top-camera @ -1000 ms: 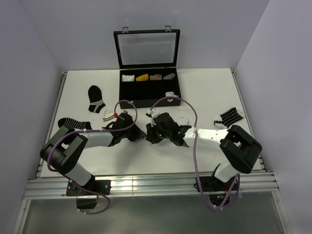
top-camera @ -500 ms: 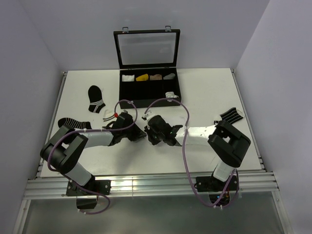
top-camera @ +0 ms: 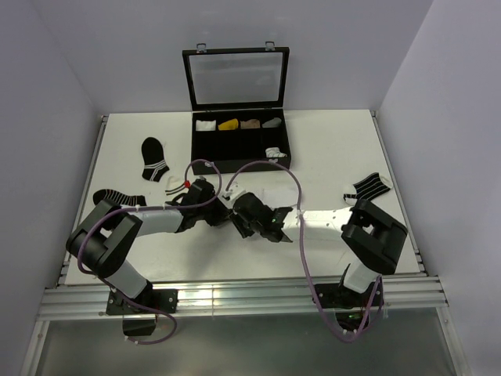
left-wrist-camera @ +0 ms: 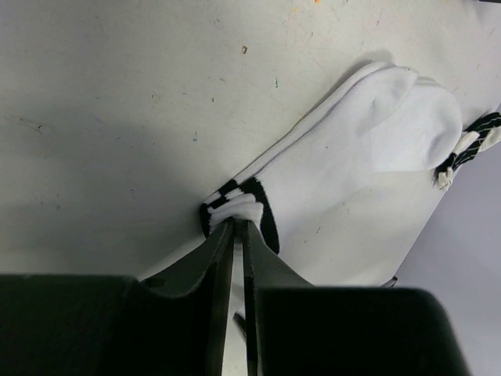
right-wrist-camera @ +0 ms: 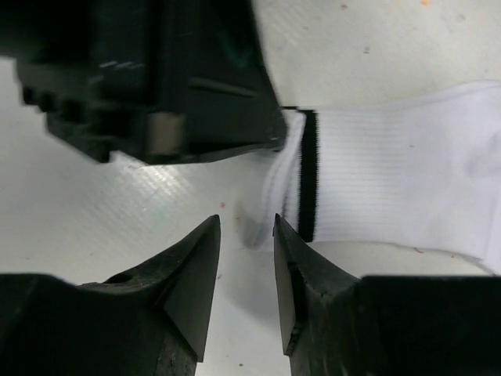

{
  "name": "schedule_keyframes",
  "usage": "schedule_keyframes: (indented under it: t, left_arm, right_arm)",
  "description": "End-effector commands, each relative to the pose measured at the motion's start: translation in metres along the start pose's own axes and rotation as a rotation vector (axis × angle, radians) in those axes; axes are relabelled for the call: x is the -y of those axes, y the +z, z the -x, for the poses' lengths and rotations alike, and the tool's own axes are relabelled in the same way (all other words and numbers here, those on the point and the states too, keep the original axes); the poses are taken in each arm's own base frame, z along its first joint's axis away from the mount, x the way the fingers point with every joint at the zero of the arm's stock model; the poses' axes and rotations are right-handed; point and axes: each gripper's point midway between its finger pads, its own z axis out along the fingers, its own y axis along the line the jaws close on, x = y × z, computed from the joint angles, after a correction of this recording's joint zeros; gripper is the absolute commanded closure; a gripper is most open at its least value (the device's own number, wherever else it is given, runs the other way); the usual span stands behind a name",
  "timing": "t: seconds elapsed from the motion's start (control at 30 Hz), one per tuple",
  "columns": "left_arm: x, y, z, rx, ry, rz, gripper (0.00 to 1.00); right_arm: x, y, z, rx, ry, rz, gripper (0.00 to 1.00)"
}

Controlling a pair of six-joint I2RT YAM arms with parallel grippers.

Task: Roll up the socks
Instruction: Roll the sock at the center of the board.

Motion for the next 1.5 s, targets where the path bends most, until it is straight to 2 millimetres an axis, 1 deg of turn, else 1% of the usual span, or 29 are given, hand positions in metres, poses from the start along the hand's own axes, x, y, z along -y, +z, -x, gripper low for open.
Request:
schedule_keyframes:
  t: [0.0,0.13,0.17,0.2,0.37,0.4,0.47,0.5,0.53,0.6,0.63,0.67,0.77,0.87,0.9,0.97,1.0,1.03,1.1,1.17,1.2,1.23,1.27,1.3,1.33,1.37,1.4,1.43,1.47]
  left_arm:
    - [-0.038,0.004,-0.006,-0.015,0.019,0.145,0.83]
    - [-0.040,0.004,-0.008,-0.021,0.021,0.152,0.83]
    - [-0.039,0.004,-0.008,-0.022,0.021,0.150,0.83]
    - [-0.039,0.004,-0.008,-0.023,0.023,0.148,0.83]
    - [-0.038,0.004,-0.009,-0.030,0.024,0.145,0.83]
    - [-0.039,0.004,-0.009,-0.031,0.025,0.147,0.83]
    - [-0.038,0.004,-0.009,-0.030,0.025,0.145,0.83]
    - [-0.039,0.004,-0.010,-0.035,0.025,0.145,0.83]
    - [-0.038,0.004,-0.010,-0.036,0.025,0.143,0.83]
    - [-0.039,0.005,-0.011,-0.041,0.027,0.146,0.84]
    - [-0.040,0.006,-0.011,-0.046,0.026,0.151,0.84]
    - [-0.041,0.006,-0.012,-0.046,0.026,0.152,0.83]
    - [-0.041,0.005,-0.012,-0.047,0.023,0.152,0.84]
    - [-0.038,0.003,-0.010,-0.038,0.021,0.140,0.81]
    - [-0.037,0.002,-0.010,-0.037,0.016,0.136,0.80]
    - [-0.034,-0.002,-0.007,-0.020,0.001,0.116,0.77]
    - [-0.034,-0.004,-0.006,-0.012,-0.006,0.112,0.75]
    - [-0.033,-0.009,-0.005,-0.002,-0.012,0.103,0.71]
    - [-0.031,-0.014,0.000,0.029,-0.031,0.095,0.66]
    - [-0.029,-0.022,0.008,0.074,-0.051,0.081,0.51]
    - [-0.029,-0.025,0.010,0.088,-0.058,0.079,0.45]
    - [-0.026,-0.031,0.011,0.102,-0.064,0.059,0.33]
    - [-0.025,-0.034,0.015,0.125,-0.081,0.051,0.30]
    - [-0.030,-0.037,0.017,0.146,-0.089,0.058,0.27]
    - [-0.024,-0.044,0.021,0.167,-0.095,0.034,0.25]
    - [-0.023,-0.046,0.022,0.180,-0.106,0.024,0.25]
    - [-0.023,-0.049,0.024,0.194,-0.109,0.020,0.25]
    - [-0.020,-0.052,0.026,0.203,-0.107,0.002,0.25]
    - [-0.020,-0.053,0.026,0.208,-0.098,0.001,0.25]
  right_arm:
    - [-0.009,-0.010,0.020,0.091,-0.071,-0.014,0.59]
    - [-0.012,-0.008,0.020,0.097,-0.117,-0.034,0.57]
    - [-0.012,-0.007,0.023,0.101,-0.118,-0.045,0.57]
    - [-0.011,-0.004,0.019,0.085,-0.131,-0.052,0.57]
    - [-0.012,0.006,0.013,0.061,-0.164,-0.078,0.57]
    - [-0.009,0.010,0.007,0.042,-0.172,-0.093,0.57]
    - [-0.009,0.013,0.005,0.029,-0.174,-0.102,0.57]
    - [-0.007,0.016,-0.002,0.004,-0.181,-0.113,0.57]
    - [-0.006,0.017,-0.003,-0.004,-0.181,-0.118,0.57]
    - [-0.007,0.019,-0.006,-0.019,-0.182,-0.116,0.58]
    - [-0.006,0.022,-0.015,-0.051,-0.191,-0.119,0.58]
    - [-0.006,0.023,-0.014,-0.056,-0.190,-0.122,0.58]
    - [-0.006,0.027,-0.024,-0.104,-0.197,-0.126,0.60]
    - [-0.007,0.030,-0.034,-0.150,-0.194,-0.118,0.73]
    - [-0.008,0.030,-0.036,-0.158,-0.193,-0.111,0.84]
    - [-0.011,0.030,-0.039,-0.169,-0.185,-0.083,0.95]
    - [-0.013,0.028,-0.035,-0.158,-0.173,-0.069,1.00]
    - [-0.014,0.026,-0.036,-0.161,-0.164,-0.055,1.00]
    - [-0.022,0.021,-0.031,-0.150,-0.119,0.011,1.00]
    - [-0.021,0.019,-0.030,-0.152,-0.063,0.064,1.00]
    - [-0.033,0.014,-0.023,-0.137,-0.020,0.152,1.00]
    - [-0.034,0.011,-0.021,-0.138,0.006,0.189,1.00]
    - [-0.028,0.011,-0.016,-0.132,0.050,0.213,1.00]
    - [-0.035,0.008,-0.014,-0.139,0.090,0.283,1.00]
    - [-0.037,0.006,-0.011,-0.142,0.118,0.322,1.00]
    - [-0.039,0.005,-0.007,-0.130,0.144,0.358,1.00]
    - [-0.034,0.004,-0.005,-0.137,0.203,0.376,1.00]
    - [-0.044,-0.001,-0.005,-0.140,0.233,0.468,1.00]
    - [-0.044,-0.002,-0.003,-0.138,0.264,0.498,1.00]
